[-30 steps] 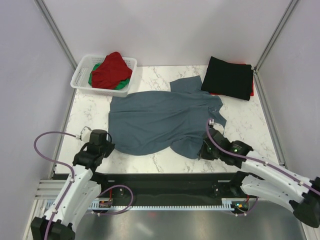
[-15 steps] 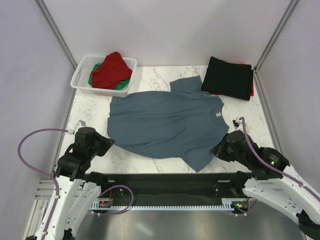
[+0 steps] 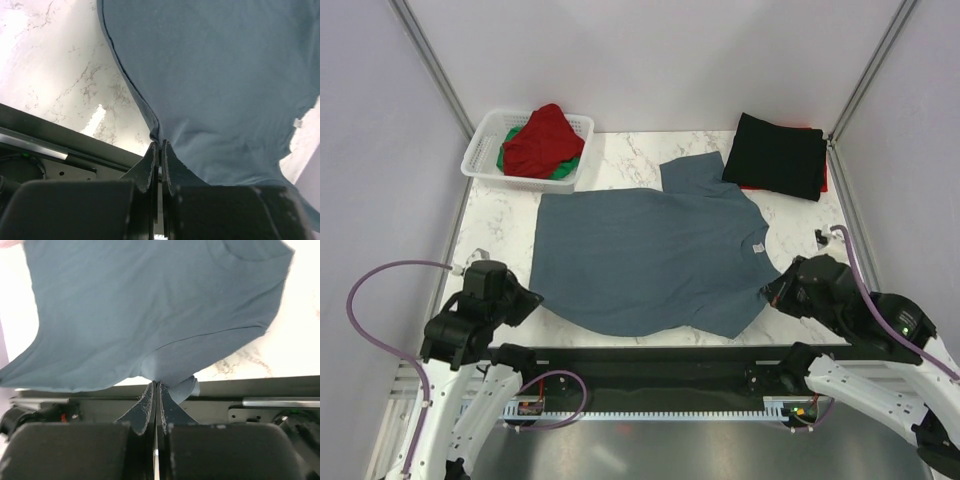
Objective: Fold and stack the t-shirts
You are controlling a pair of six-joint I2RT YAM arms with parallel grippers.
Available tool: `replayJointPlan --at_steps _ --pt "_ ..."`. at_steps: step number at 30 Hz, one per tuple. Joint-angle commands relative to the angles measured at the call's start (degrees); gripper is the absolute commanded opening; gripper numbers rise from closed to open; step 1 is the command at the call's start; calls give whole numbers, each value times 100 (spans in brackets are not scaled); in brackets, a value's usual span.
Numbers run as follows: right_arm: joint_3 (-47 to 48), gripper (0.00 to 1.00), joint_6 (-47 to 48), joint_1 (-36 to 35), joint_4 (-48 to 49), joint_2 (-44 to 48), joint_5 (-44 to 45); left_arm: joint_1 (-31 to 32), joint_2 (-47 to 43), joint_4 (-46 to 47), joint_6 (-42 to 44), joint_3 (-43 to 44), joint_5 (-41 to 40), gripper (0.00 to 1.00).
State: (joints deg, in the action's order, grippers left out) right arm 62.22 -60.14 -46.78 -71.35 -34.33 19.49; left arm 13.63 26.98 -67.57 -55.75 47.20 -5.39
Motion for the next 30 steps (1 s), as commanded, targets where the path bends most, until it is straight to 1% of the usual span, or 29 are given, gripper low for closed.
replayJointPlan --at_steps 1,4,9,10,12,13,15,16,19,23,29,30 --pt "352 0 301 -32 77 -521 485 8 561 173 459 79 29 2" --pt "528 0 511 -32 306 -785 828 0 1061 446 626 79 -111 2" --pt "756 0 845 -15 947 -1707 1057 -35 1678 937 837 219 -410 2" --pt "818 0 959 29 1026 -2022 1083 -70 1801 991 881 263 -480 2" --pt "1046 0 1109 134 1167 -2297 1180 -220 2126 1140 1021 386 -551 2" --pt "1108 0 1310 335 1237 -2515 1163 -290 2240 1193 1083 456 -542 2" --pt "1231 0 1548 643 1500 -2710 1005 -527 2522 1298 1311 501 -507 2" --pt "1258 0 1845 984 1606 -2885 657 -589 2601 1403 1373 509 -481 2" --pt "1249 0 2233 1608 1975 -3245 136 -896 2882 1606 1522 492 -402 2" --pt "1311 0 2507 1971 2362 -3703 -208 -1090 3181 1870 1646 413 -402 2" --pt "1521 0 2727 2384 2652 -4319 -410 -1354 3849 2247 1795 387 -314 2" --pt "1565 0 2779 2437 2679 -4380 -480 -1528 3928 2309 1804 386 -253 2"
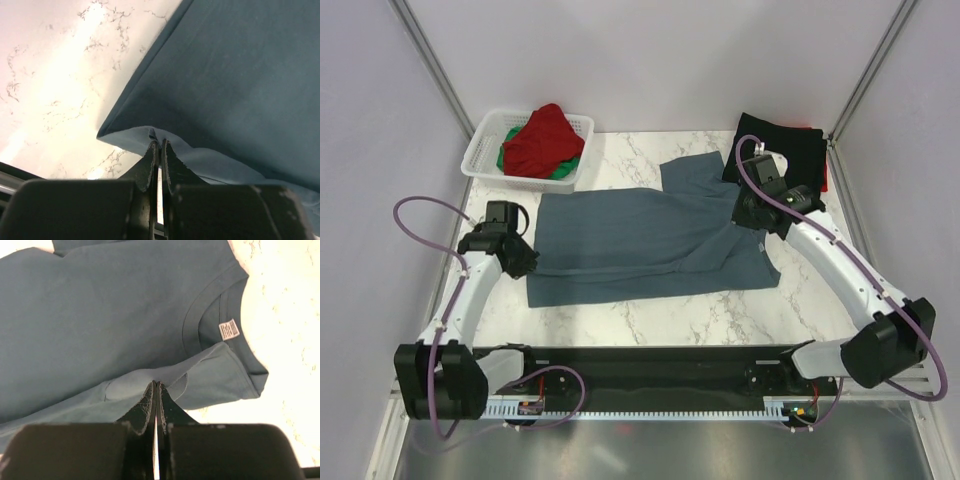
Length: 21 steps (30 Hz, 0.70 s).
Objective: Fold and stack the t-shirts
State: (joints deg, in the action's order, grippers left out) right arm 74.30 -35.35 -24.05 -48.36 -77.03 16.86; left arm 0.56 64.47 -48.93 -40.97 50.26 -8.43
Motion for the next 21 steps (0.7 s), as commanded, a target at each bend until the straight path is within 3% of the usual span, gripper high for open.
replayJointPlan --at_steps 1,4,7,8,10,11,14,16,21 --pt "426 0 310 251 415 -241 -236 -284 363 515 344 72 95 2" --pt "532 0 371 375 468 -504 -280 -337 698 691 379 107 218 2" --pt "699 0 415 489 520 -873 -227 -416 1234 954 440 220 455 10" --pt "830 0 424 542 538 -988 -201 -468 1609 1042 537 291 517 28" --pt "1015 0 450 769 555 -1451 -314 -539 2111 1113 642 632 754 45" --pt "1268 24 477 884 547 -1637 -515 -661 2357 1044 773 799 955 62" --pt "1736 95 590 1175 259 -2236 -957 -768 2878 683 871 1275 1378 76" --pt "1676 98 644 1254 178 -2072 -922 -759 2371 665 854 1145 1300 79" --pt "-229 98 250 1561 748 -763 -1096 -768 851 656 539 416 861 78"
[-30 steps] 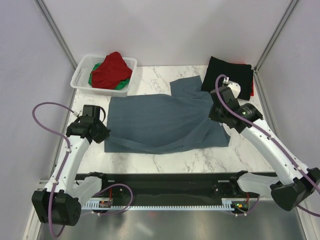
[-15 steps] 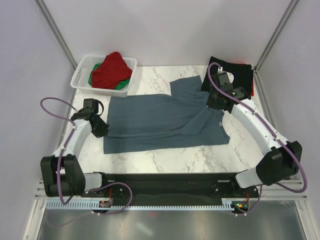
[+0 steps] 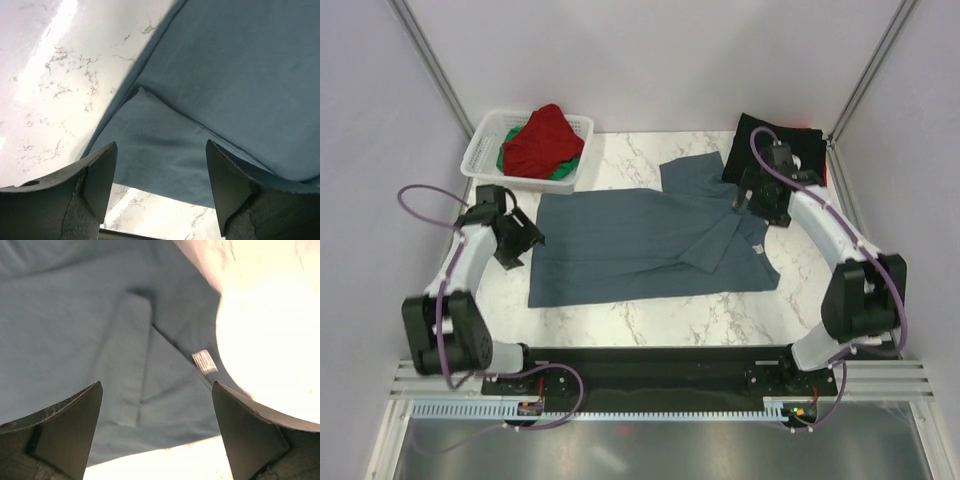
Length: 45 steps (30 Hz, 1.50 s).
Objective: Fold and stack the t-shirts
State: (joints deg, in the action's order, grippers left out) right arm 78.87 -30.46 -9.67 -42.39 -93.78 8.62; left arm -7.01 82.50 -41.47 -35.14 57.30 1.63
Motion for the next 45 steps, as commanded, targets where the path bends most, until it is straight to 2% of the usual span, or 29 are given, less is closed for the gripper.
replayJointPlan --at_steps 1,6,9,11,16,22,24,25,26,28,29,31,32,33,34,35,39,41,45 --pt "-1350 98 -328 167 265 1392 -386 -3 -1442 -89 -168 -646 -145 78" --pt "-3147 95 -1023 167 793 2617 -984 -11 -2597 271 -1187 -1974 3 78" --pt "-3773 93 -1094 167 829 3092 -670 -3 -3028 516 -1715 -2784 4 77" --pt "-3975 91 -1042 202 768 3120 -528 6 -3108 579 -1987 -3110 65 77" --pt "-4432 88 -1146 255 1056 2980 -572 6 -2933 666 -2050 -3277 -31 75" --pt "-4591 77 -971 361 1584 2400 -485 -3 -2599 1149 -2006 -3524 -311 73" --pt "-4582 65 -848 422 1620 2233 -493 -3 -2433 1220 -1971 -3480 -426 70" --pt "-4626 60 -813 466 1690 2206 -519 -3 -2275 1255 -1945 -3454 -435 68" --pt "-4635 48 -804 492 1716 2206 -563 -3 -2195 1369 -1927 -3427 -418 59" --pt "-4661 43 -716 545 1769 2223 -555 6 -2011 1458 -1875 -3313 -418 47" --pt "-4653 40 -699 580 1769 2267 -555 -3 -1975 1493 -1839 -3252 -418 29" --pt "-4635 36 -646 703 1769 2337 -563 -11 -1922 1476 -1691 -3015 -418 14" --pt "-4626 20 -628 756 1769 2399 -650 -11 -1922 1441 -1620 -2918 -400 3" --pt "-4609 14 -628 861 1743 2538 -721 -20 -1930 1258 -1550 -2691 -374 2" --pt "-4530 2 -637 905 1586 2618 -843 -55 -1948 1151 -1401 -2550 -356 2" --pt "-4469 0 -654 932 1463 2715 -845 -81 -1983 1011 -1339 -2400 -347 2" --pt "-4135 0 -856 932 699 3469 -748 -388 -2447 299 -1162 -1872 -190 2" --pt "-3968 0 -988 932 206 3751 -617 -679 -2764 114 -1119 -1898 344 2" --pt "-3765 0 -1164 941 -541 4445 -440 -908 -3362 -308 -1066 -2055 777 2"
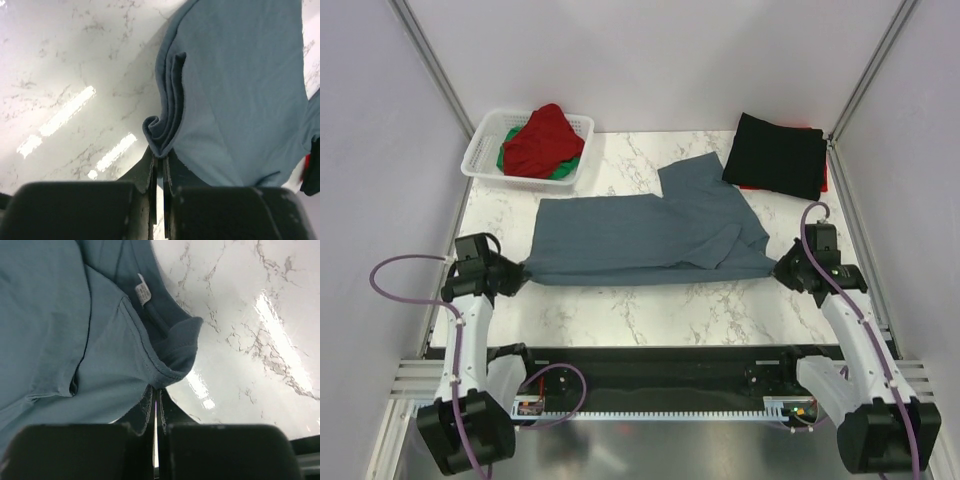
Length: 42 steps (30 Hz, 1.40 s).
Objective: Fold and stack the t-shirts
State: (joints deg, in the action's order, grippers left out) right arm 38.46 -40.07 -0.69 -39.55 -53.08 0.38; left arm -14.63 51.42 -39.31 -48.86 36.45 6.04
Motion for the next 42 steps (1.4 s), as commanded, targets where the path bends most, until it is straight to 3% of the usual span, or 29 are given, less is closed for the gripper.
replayJointPlan --at_steps 1,4,10,12,13,15,16,17,19,25,29,32,35,36,42 --pt "285 0 -246 34 -1096 482 392 -136 -420 -603 264 20 414 2" --pt "163 0 -395 42 -1422 982 314 -136 -781 -928 176 91 705 2" --pt "12 0 -423 34 -1898 1704 -2 -145 -1476 -1755 219 196 503 3" --pt "318 0 -474 42 -2212 1915 -29 -154 -1661 -2009 306 266 503 8" --pt "451 15 -605 34 -2319 1968 -29 -154 -1696 -2080 359 293 512 12" --pt "697 35 -589 42 -2329 2038 -283 -145 -1775 -2177 500 407 626 47" --pt "785 64 -572 42 -2347 2012 -337 -136 -1776 -2195 613 451 670 68" --pt "864 74 -493 42 -2355 1986 -328 -136 -1776 -2204 649 495 705 91" --pt "1119 86 -370 42 -2347 1811 -215 -136 -1679 -2221 798 635 775 98" --pt "1928 87 763 42 -1425 845 -740 -145 -1398 -2055 1474 1399 362 99" --pt "2455 87 914 42 -775 -576 -1145 30 -1389 -1450 1827 1542 213 99" --pt "3209 87 1054 -492 -361 -1770 -787 48 -1520 -1002 1933 1165 440 96" --pt "4430 88 1484 -1151 -439 -3245 -93 48 -1687 -833 2029 1023 950 88" --pt "5182 88 1563 -1266 -570 -3644 92 48 -1731 -807 2030 988 934 88" --pt "7600 88 1924 -1407 -712 -6115 383 83 -1959 -877 1986 961 539 82"
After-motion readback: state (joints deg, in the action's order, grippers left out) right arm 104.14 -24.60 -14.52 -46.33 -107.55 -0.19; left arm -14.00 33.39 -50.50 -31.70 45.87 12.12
